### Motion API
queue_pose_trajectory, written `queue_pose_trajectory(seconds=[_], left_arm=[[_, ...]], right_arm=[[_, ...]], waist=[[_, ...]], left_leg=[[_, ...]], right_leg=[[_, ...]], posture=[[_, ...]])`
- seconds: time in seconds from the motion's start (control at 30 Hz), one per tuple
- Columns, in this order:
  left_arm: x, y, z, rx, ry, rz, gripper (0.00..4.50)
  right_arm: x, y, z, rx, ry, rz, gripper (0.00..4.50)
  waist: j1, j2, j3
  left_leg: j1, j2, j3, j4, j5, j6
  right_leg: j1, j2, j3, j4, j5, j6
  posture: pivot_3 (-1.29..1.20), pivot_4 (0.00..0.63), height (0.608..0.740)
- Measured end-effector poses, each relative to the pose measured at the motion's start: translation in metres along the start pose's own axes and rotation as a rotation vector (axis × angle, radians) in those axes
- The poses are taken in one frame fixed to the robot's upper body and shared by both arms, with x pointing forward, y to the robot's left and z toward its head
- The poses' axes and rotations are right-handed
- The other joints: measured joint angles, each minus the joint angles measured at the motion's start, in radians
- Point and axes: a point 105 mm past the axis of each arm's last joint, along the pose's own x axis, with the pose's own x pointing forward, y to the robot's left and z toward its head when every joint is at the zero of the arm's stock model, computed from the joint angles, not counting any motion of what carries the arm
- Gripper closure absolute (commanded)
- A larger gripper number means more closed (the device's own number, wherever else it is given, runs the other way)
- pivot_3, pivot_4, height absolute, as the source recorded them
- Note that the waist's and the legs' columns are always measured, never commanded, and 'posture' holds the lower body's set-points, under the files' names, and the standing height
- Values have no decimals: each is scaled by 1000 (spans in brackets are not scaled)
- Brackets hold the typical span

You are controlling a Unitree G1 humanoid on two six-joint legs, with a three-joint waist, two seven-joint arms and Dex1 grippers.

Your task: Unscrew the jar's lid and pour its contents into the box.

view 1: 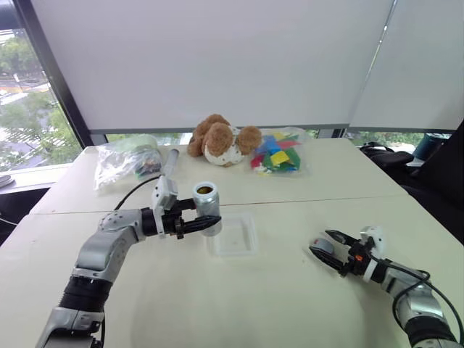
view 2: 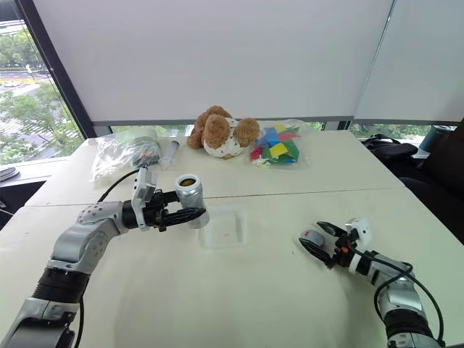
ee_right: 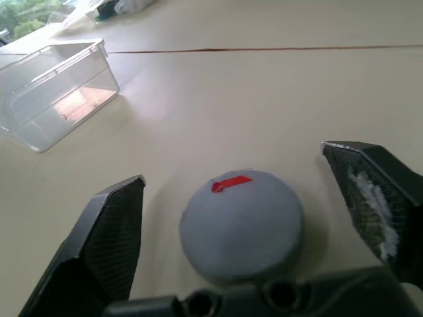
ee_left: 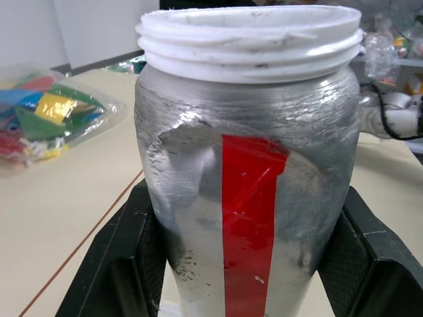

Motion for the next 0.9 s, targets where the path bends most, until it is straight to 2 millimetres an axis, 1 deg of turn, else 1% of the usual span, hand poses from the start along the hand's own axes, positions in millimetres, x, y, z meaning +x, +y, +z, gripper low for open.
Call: queue_pose_trajectory(seconds=[0.03, 0.1, 0.13, 0.23, 0.33, 0.37, 0.47, 0.53, 0.6, 0.67, 0.77, 0.83, 0.9], left_arm=[[1, 3, 1, 2, 3, 7, 2121], [2, 11, 3, 12, 22, 28, 2121], [3, 16, 3, 28, 40, 42, 2121], [3, 33, 1, 111, 101, 106, 2121], [4, 45, -5, 240, 172, 156, 2121], [4, 48, -9, 272, 196, 169, 2121], [6, 53, -20, 401, 250, 196, 2121], [12, 57, -26, 637, 323, 203, 2121], [18, 60, -23, 791, 312, 248, 2121], [21, 66, -16, 925, 297, 307, 2121], [23, 66, -13, 1248, 334, 321, 2121], [29, 64, -15, 1455, 340, 319, 2121], [36, 57, -20, 1696, 316, 276, 2121]], right_arm=[[-4, 0, 5, -15, -10, 0, 74], [-12, 2, 23, -54, -42, 10, 74], [-17, 6, 35, -82, -55, 26, 74], [-21, 35, 70, -158, -84, 139, 74], [-20, 67, 87, -214, -71, 253, 74], [-19, 75, 90, -222, -72, 275, 74], [-17, 86, 94, -219, -68, 294, 74], [-16, 91, 94, -207, -66, 286, 74], [-17, 93, 90, -189, -55, 278, 74], [-18, 94, 85, -172, -46, 269, 74], [-18, 94, 83, -155, -49, 245, 74], [-18, 94, 82, -146, -52, 233, 74], [-17, 96, 83, -148, -57, 228, 74]], waist=[[0, 0, 0], [-1, 0, 0], [0, 1, 0], [-4, 1, 0], [-1, 0, 0], [0, 0, 0], [2, 0, 1], [9, -1, 1], [18, -2, 1], [24, -3, 2], [23, -3, 2], [24, -3, 2], [25, -3, 2]], left_leg=[[0, 0, 0, 0, 0, 0], [0, 0, 0, 0, 0, 0], [0, 0, 0, 0, 0, 0], [1, 0, -1, 0, 0, 0], [1, 1, -1, 0, 0, 0], [1, 1, -1, 0, 0, 0], [0, 0, -1, 0, 0, 0], [-1, 0, -1, 0, 0, 0], [-1, 0, 0, 0, 0, 0], [-1, 0, 0, 0, 0, 0], [-1, 0, 0, 0, 0, 0], [-1, 0, 0, 0, 0, 0], [-1, 0, 0, 0, 0, 0]], right_leg=[[0, 0, 0, 0, 0, 0], [0, 0, 0, 0, 0, 0], [0, 0, 0, 0, 0, 0], [0, 1, 0, 0, 0, 0], [0, 2, 0, 0, 0, 0], [0, 2, 0, 0, 0, 0], [0, 1, 0, 0, 0, 0], [0, 1, 1, -1, 0, 0], [0, 1, 1, -1, 0, 0], [0, 1, 1, -1, 0, 0], [0, 1, 1, -1, 1, 1], [0, 1, 1, -1, 2, 4], [0, 0, 1, -1, 3, 5]], posture=[[0, 150, 740], [0, 150, 740], [0, 150, 740], [0, 150, 740], [0, 150, 740], [0, 150, 740], [0, 150, 740], [0, 150, 740], [0, 150, 740], [0, 150, 740], [0, 150, 740], [0, 150, 740], [0, 150, 740]])
